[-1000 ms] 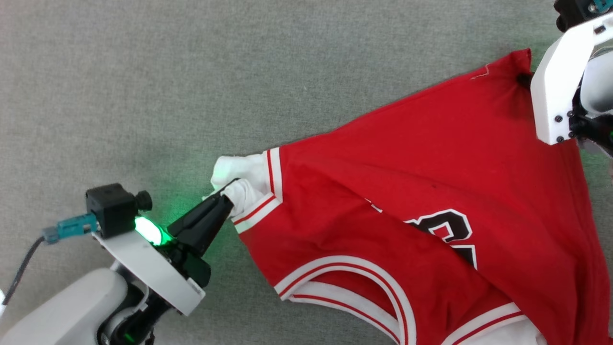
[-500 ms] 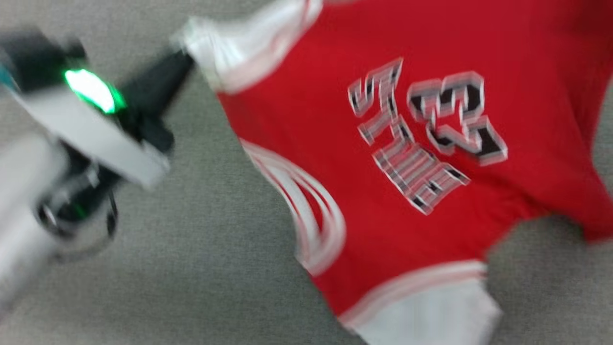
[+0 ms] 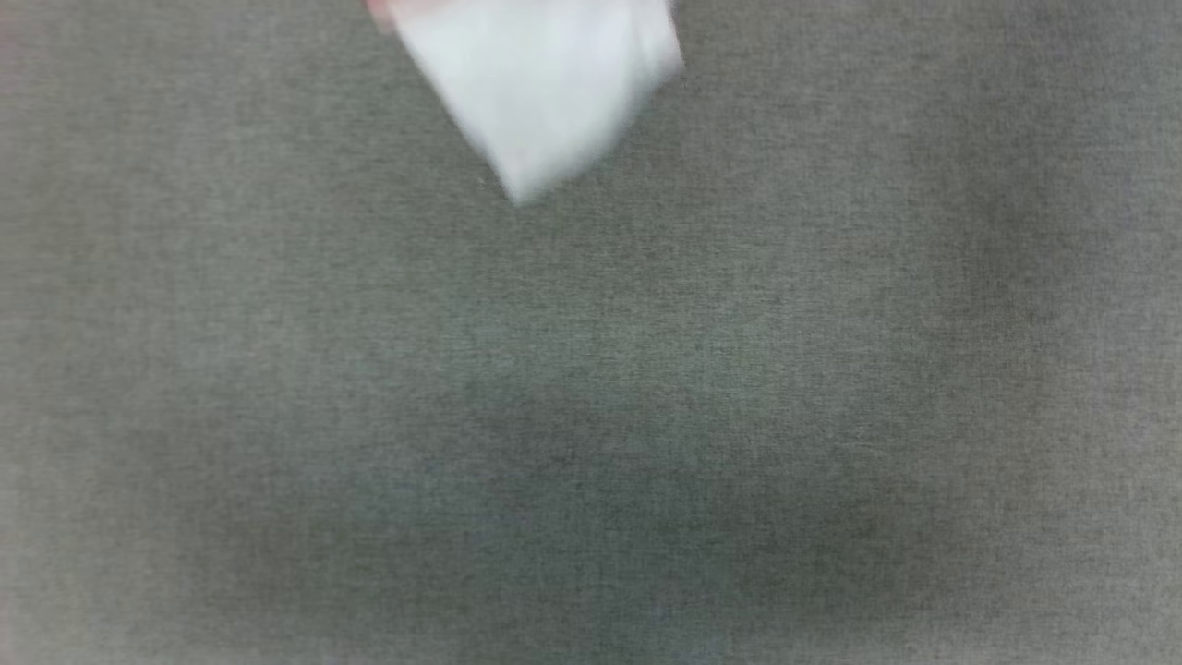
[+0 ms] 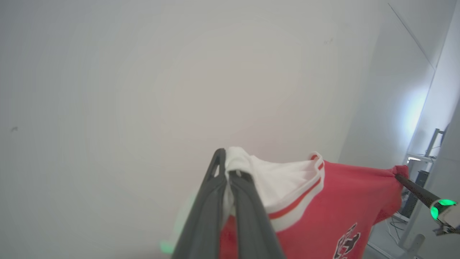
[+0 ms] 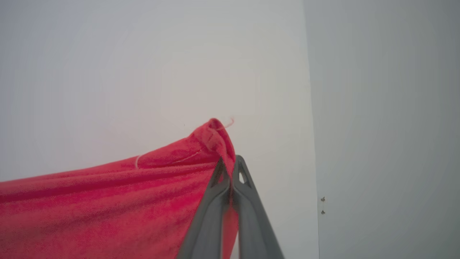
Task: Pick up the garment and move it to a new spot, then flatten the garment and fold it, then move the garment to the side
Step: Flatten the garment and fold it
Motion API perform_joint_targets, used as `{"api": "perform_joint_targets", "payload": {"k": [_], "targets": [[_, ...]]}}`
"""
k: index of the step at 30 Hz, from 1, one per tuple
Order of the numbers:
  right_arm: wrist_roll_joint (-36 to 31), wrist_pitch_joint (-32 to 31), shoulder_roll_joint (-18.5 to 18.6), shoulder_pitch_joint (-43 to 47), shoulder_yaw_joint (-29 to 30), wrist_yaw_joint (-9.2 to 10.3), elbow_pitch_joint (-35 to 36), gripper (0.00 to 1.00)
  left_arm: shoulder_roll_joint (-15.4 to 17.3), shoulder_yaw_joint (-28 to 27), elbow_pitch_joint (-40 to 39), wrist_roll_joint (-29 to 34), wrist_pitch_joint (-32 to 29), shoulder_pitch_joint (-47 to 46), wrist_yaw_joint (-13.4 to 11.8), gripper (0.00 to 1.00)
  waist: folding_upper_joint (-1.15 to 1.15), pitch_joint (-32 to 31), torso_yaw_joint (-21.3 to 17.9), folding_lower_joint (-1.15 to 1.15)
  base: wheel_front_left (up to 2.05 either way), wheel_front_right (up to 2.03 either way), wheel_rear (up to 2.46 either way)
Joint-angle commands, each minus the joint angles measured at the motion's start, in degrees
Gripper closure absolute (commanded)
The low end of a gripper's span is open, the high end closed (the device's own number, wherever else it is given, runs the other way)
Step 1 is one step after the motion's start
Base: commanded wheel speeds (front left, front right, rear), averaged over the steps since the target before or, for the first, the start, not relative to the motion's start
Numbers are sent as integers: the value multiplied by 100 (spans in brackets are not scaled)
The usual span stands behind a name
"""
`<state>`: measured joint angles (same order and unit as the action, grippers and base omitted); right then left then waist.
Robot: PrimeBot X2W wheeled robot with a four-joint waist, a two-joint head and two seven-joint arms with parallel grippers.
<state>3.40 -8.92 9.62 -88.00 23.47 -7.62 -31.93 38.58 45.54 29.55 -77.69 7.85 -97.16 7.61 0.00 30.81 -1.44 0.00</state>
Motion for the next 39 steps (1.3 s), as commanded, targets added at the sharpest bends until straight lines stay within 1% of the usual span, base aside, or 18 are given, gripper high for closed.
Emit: {"api": "perform_joint_targets", "payload": {"k": [1,4,6,8,11,14,16,17,18,20,22,23,25,27,29,32,36,39], "targets": [[-125,285,66,-287,206,25,-156,100,-19,-92,389,90,216,-356,-26,100,0,155,-134,0,0,0,0],[-275,564,66,-616,244,26,-465,100,-197,-66,660,34,358,-711,-26,100,0,229,-151,0,0,0,0],[-355,693,44,-704,169,23,-685,100,-245,32,696,-10,407,-748,-26,100,0,290,-151,0,0,0,0],[-410,777,24,-678,74,23,-875,100,-287,98,656,-175,419,-596,-23,100,0,370,-139,0,0,0,0],[-316,892,32,-437,-113,21,-1149,100,-268,251,435,-416,456,-199,-21,100,0,459,-107,0,0,0,0],[-113,983,33,-56,-478,17,-1321,100,-215,343,8,-699,544,385,-19,100,0,496,-58,0,0,0,0],[116,1025,43,287,-801,16,-1299,100,-136,379,-358,-862,607,863,-19,100,0,490,-56,0,0,0,0],[116,1025,43,287,-801,16,-1299,100,-136,379,-358,-862,607,863,-19,100,0,490,-56,0,0,0,0],[231,1024,70,502,-1005,16,-1252,100,-87,414,-551,-892,627,1119,-19,100,0,474,-50,0,0,0,0],[494,984,160,965,-1406,16,-1067,100,-11,314,-950,-1091,690,1639,-19,100,0,428,-40,0,0,0,0],[817,906,251,1455,-1772,16,-805,100,147,238,-1325,-1075,724,2218,-19,100,0,373,-38,0,0,0,0],[974,863,334,1731,-1911,16,-628,100,165,138,-1486,-1095,725,2516,-19,100,0,323,-19,0,0,0,0],[1291,724,494,2314,-2144,16,-164,100,229,-215,-1823,-952,730,3122,-19,100,0,244,-8,0,0,0,0],[1581,540,663,2958,-2198,16,373,100,186,-613,-2124,-803,732,3790,-18,100,0,161,18,0,0,0,0],[1795,348,797,3633,-2083,17,959,100,112,-917,-2472,-635,722,4434,-18,100,0,74,61,0,0,0,0],[2006,45,853,4665,-1828,17,1860,100,46,-1299,-2958,-431,726,5273,-18,100,0,-48,98,0,0,0,0],[2108,-344,697,5953,-1505,16,3001,100,7,-1554,-3389,-22,724,6266,-18,100,0,-237,103,0,0,0,0],[1976,-539,577,6767,-1241,16,3800,100,-53,-1692,-3661,246,724,6865,-18,100,0,-376,93,0,0,0,0]]}}
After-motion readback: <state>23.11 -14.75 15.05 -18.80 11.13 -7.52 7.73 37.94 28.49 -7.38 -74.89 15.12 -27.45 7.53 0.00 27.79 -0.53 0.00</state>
